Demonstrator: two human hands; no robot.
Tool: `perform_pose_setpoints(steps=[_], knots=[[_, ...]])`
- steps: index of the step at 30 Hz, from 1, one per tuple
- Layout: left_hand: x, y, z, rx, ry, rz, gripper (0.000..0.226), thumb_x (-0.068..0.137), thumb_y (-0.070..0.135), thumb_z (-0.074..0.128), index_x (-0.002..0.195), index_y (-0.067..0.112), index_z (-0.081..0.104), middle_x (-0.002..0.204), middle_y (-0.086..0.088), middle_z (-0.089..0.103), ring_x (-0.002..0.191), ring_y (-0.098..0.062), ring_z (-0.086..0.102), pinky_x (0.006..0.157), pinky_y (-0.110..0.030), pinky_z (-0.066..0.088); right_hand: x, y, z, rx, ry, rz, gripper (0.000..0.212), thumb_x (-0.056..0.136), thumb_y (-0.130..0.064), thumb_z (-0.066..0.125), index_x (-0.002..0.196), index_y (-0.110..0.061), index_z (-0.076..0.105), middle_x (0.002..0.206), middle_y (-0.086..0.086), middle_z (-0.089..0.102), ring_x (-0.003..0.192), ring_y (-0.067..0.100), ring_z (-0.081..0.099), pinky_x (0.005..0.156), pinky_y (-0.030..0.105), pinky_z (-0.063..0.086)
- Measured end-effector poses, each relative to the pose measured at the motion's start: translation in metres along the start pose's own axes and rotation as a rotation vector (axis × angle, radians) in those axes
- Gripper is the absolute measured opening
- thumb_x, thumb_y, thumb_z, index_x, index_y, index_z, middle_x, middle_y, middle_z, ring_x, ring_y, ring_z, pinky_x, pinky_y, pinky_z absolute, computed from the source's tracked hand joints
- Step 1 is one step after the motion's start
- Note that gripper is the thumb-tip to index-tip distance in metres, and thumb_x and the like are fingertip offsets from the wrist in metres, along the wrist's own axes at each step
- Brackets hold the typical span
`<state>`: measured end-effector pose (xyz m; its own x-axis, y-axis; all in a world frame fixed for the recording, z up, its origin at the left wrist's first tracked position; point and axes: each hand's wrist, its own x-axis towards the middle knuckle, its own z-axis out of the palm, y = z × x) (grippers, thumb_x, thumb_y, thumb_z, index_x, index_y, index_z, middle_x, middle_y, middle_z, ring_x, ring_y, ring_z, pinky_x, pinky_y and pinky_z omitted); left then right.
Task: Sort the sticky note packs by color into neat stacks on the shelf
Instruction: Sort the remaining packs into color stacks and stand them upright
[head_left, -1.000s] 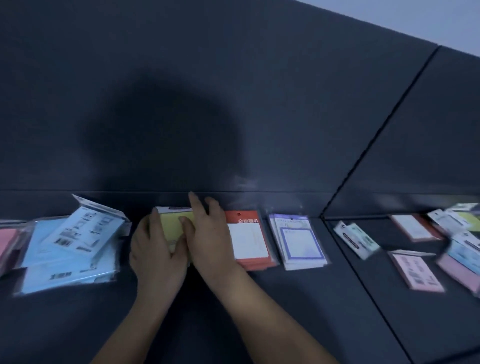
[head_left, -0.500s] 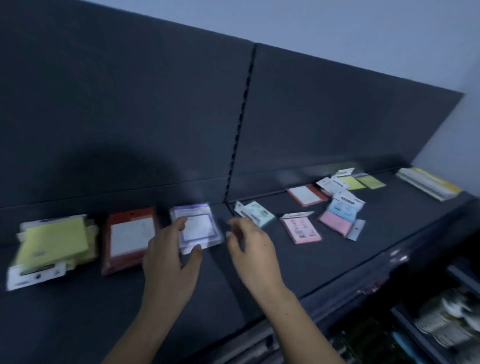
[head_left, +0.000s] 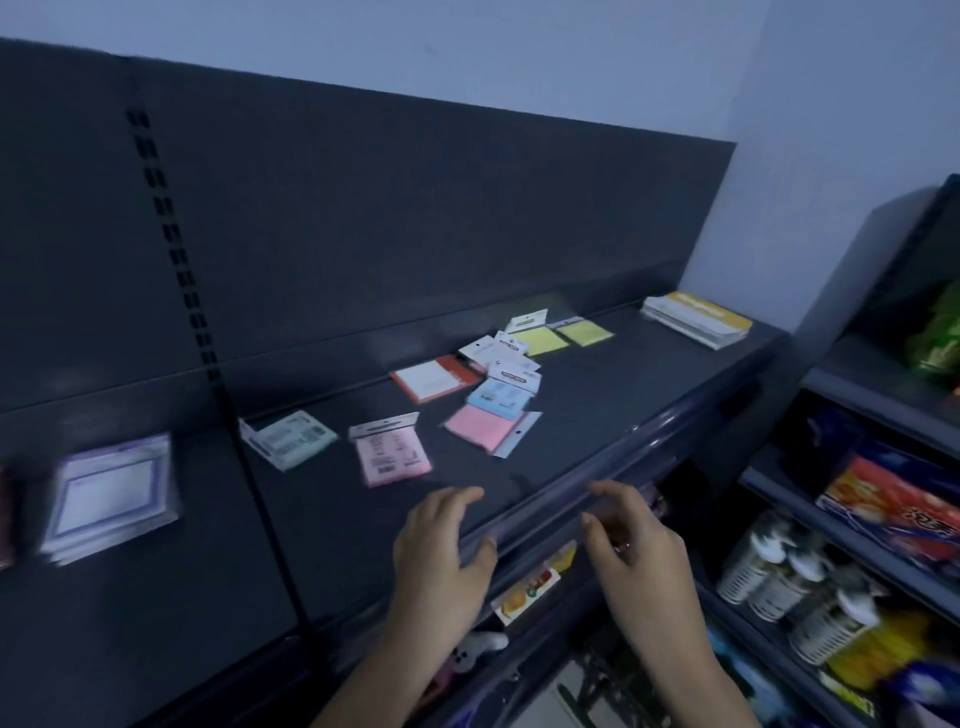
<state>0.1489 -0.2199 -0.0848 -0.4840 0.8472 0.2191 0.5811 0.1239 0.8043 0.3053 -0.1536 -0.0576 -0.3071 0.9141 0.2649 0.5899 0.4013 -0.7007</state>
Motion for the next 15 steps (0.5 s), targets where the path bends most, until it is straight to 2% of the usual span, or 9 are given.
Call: perform_pose_setpoints(steps=[3, 7, 12, 15], knots=[[0.012, 0.01, 0.025, 0.02, -0.041, -0.033, 0.041, 0.091, 0.022, 0.055, 0.13, 0.027, 0.046, 0.132, 0.014, 0.041, 0.128, -0.006, 0.032, 0.11, -0.03, 0.024, 0.009, 0.021, -0.018, 0.002, 0.011, 0.014, 0.028, 0.09, -0.019, 0.059, 0.115, -0.029, 0.052, 0.079, -0.016, 0.062, 0.067, -0.001, 0.056, 0.058, 0.015, 0.042], [0.039, 0.011, 0.046, 0.04, -0.052, -0.079, 0.043, 0.09, 0.02, 0.056, 0.131, 0.025, 0.046, 0.136, 0.01, 0.041, 0.129, -0.009, 0.032, 0.111, -0.034, 0.024, 0.029, 0.04, -0.025, 0.056, 0.037, 0.04, 0.039, 0.09, -0.019, 0.058, 0.125, -0.028, 0.044, 0.084, -0.016, 0.061, 0.073, -0.006, 0.056, 0.062, 0.011, 0.043], [0.091, -0.003, 0.067, 0.112, -0.016, -0.121, 0.042, 0.088, 0.019, 0.058, 0.129, 0.016, 0.048, 0.135, 0.002, 0.044, 0.126, -0.015, 0.036, 0.108, -0.036, 0.028, 0.073, 0.062, -0.014, 0.065, -0.019, 0.05, 0.037, 0.089, -0.018, 0.06, 0.123, -0.026, 0.048, 0.087, -0.014, 0.062, 0.084, 0.005, 0.058, 0.076, 0.024, 0.047], [0.131, -0.016, 0.077, 0.203, 0.024, -0.151, 0.046, 0.087, 0.023, 0.059, 0.131, 0.014, 0.046, 0.137, 0.0, 0.042, 0.126, -0.018, 0.035, 0.105, -0.035, 0.029, 0.113, 0.073, -0.003, 0.041, -0.014, 0.026, 0.037, 0.088, -0.015, 0.06, 0.122, -0.024, 0.049, 0.088, -0.014, 0.061, 0.088, 0.008, 0.057, 0.077, 0.025, 0.043]])
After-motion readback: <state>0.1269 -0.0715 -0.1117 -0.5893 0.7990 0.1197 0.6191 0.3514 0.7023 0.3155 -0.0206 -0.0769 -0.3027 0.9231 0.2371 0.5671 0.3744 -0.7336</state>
